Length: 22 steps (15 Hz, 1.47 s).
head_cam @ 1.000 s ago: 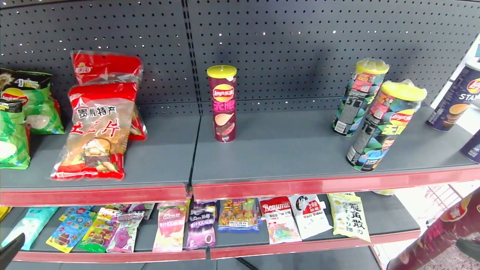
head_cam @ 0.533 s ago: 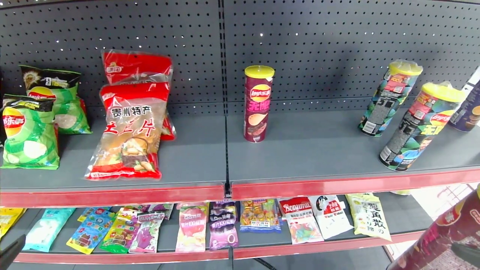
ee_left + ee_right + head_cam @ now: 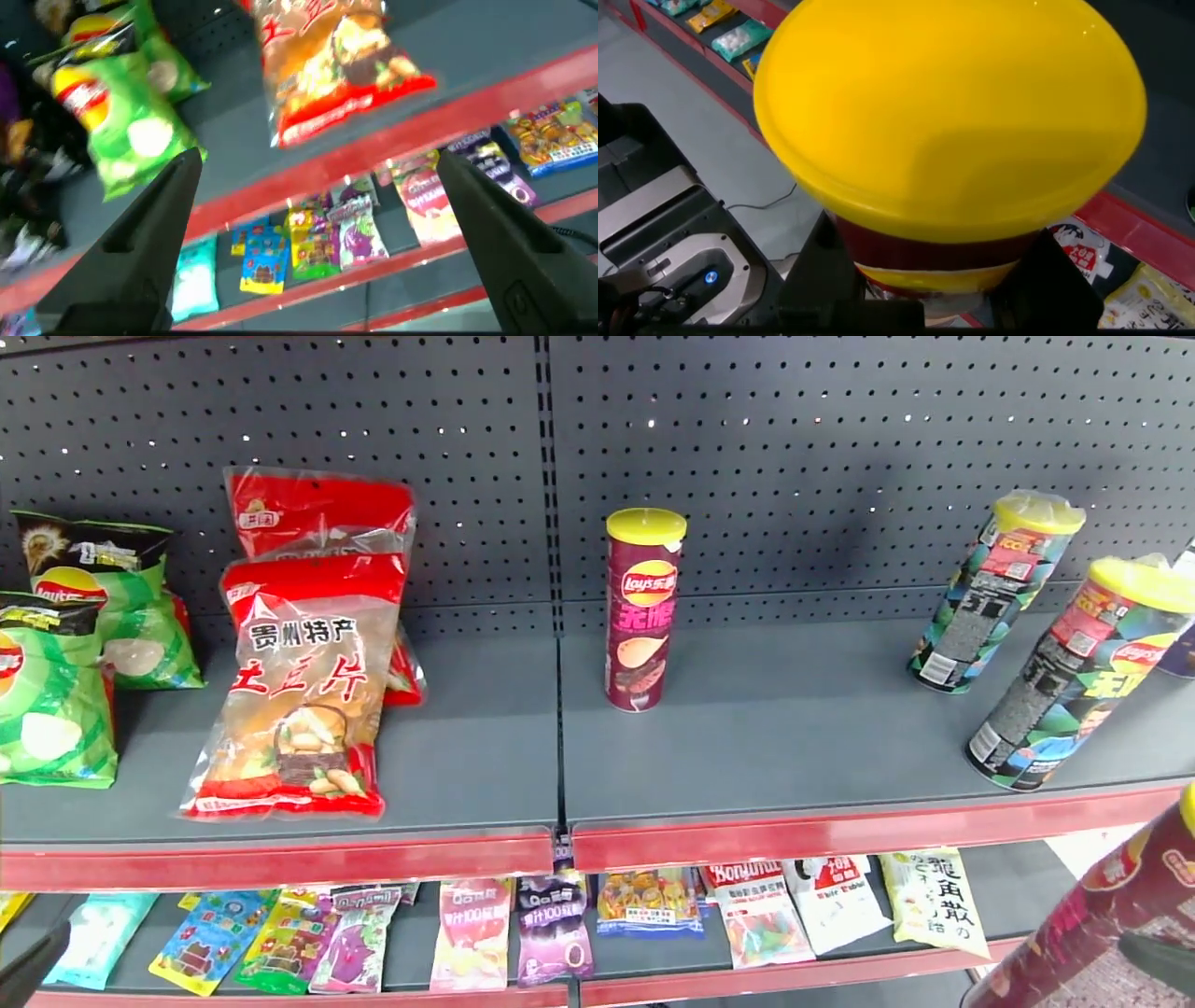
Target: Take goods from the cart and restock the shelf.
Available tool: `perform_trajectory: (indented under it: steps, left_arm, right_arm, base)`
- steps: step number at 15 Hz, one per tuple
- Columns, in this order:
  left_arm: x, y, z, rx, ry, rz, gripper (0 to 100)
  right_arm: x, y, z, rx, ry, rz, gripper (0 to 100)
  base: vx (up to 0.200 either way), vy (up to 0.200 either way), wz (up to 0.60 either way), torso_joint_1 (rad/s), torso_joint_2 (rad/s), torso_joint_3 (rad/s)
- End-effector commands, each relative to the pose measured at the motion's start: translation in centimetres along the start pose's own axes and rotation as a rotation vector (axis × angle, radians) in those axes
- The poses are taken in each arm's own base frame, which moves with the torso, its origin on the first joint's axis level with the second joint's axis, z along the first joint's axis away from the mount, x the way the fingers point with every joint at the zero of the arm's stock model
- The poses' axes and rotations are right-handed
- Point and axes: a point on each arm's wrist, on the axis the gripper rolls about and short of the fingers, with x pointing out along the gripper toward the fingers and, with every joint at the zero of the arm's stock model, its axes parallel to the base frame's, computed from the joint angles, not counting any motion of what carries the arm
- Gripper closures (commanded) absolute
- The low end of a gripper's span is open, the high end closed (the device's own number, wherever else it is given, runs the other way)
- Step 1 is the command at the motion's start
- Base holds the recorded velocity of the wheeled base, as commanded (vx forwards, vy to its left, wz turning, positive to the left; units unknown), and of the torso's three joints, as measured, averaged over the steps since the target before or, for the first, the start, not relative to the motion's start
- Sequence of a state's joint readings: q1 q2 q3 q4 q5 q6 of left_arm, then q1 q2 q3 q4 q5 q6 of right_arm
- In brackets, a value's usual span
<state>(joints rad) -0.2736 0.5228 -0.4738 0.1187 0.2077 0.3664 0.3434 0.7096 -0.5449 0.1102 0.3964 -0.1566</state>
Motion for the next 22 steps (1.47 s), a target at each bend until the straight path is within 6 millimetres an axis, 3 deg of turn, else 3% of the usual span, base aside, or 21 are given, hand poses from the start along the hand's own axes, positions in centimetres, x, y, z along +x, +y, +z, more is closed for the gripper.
perform_trajectory:
  steps: [1, 3, 5, 6, 7, 9, 11, 12, 14, 15, 16, 19, 21, 22]
  left_arm:
    - [-0.1, 0.0, 0.2, 0.002, -0.028, -0.048, 0]
    - [0.4, -0.2, 0.8, 0.017, -0.054, -0.161, 0]
    - [1.8, -0.1, 2.8, 0.008, -0.075, -0.295, 0]
    - [4.2, -0.1, 4.9, -0.026, -0.057, -0.374, 0]
    - [5.0, -0.1, 5.5, -0.034, -0.059, -0.376, 0]
    - [11.4, -0.7, 8.3, -0.041, -0.068, -0.384, 0]
    - [16.2, -2.8, 10.4, -0.133, -0.116, -0.662, 0]
    - [17.9, -3.4, 11.1, -0.151, -0.129, -0.765, 0]
    - [18.3, -3.6, 11.2, -0.150, -0.126, -0.774, 0]
    - [23.1, -6.0, 13.0, -0.140, -0.137, -0.858, 0]
    - [25.3, -7.0, 13.7, -0.136, -0.161, -0.893, 0]
    - [29.3, -8.4, 14.0, -0.136, -0.158, -0.897, 0]
    - [30.7, -9.0, 14.7, -0.132, -0.178, -0.901, 0]
    - [32.0, -10.2, 15.0, -0.128, -0.188, -0.920, 0]
  right_arm:
    - [0.0, 0.0, 0.0, -0.003, -0.003, 0.002, 100]
    - [-0.1, 0.1, 0.0, -0.002, -0.005, 0.005, 100]
    - [-0.1, 0.1, 0.1, -0.004, -0.007, 0.008, 100]
    - [0.0, 0.1, 0.1, -0.005, -0.005, 0.009, 100]
    - [0.0, 0.0, 0.1, -0.003, -0.005, 0.008, 100]
    - [0.2, -0.1, 0.5, -0.004, -0.003, 0.005, 100]
    - [0.2, -0.1, 0.4, -0.004, -0.002, -0.003, 100]
    - [0.1, -0.1, 0.4, -0.006, -0.006, -0.006, 100]
    - [0.0, -0.1, 0.4, -0.006, -0.007, -0.008, 100]
    - [-0.2, -0.1, 0.4, -0.009, -0.011, -0.040, 100]
    - [-0.2, -0.1, 0.4, -0.009, -0.010, -0.044, 100]
    - [-0.1, -0.1, 0.4, -0.008, -0.007, -0.048, 100]
    - [0.0, -0.2, 0.3, -0.005, 0.002, -0.059, 100]
    - [0.0, -0.2, 0.2, -0.003, 0.007, -0.063, 100]
  base:
    - [0.000, 0.000, 0.00, 0.000, 0.00, 0.000]
    - [0.000, 0.000, 0.00, 0.000, 0.00, 0.000]
    - [0.000, 0.000, 0.00, 0.000, 0.00, 0.000]
    - [0.000, 0.000, 0.00, 0.000, 0.00, 0.000]
    - [0.000, 0.000, 0.00, 0.000, 0.00, 0.000]
    - [0.000, 0.000, 0.00, 0.000, 0.00, 0.000]
    - [0.000, 0.000, 0.00, 0.000, 0.00, 0.000]
    - [0.000, 0.000, 0.00, 0.000, 0.00, 0.000]
    - [0.000, 0.000, 0.00, 0.000, 0.00, 0.000]
    - [0.000, 0.000, 0.00, 0.000, 0.00, 0.000]
    - [0.000, 0.000, 0.00, 0.000, 0.00, 0.000]
    - [0.000, 0.000, 0.00, 0.000, 0.00, 0.000]
    - [0.000, 0.000, 0.00, 0.000, 0.00, 0.000]
    - [0.000, 0.000, 0.00, 0.000, 0.00, 0.000]
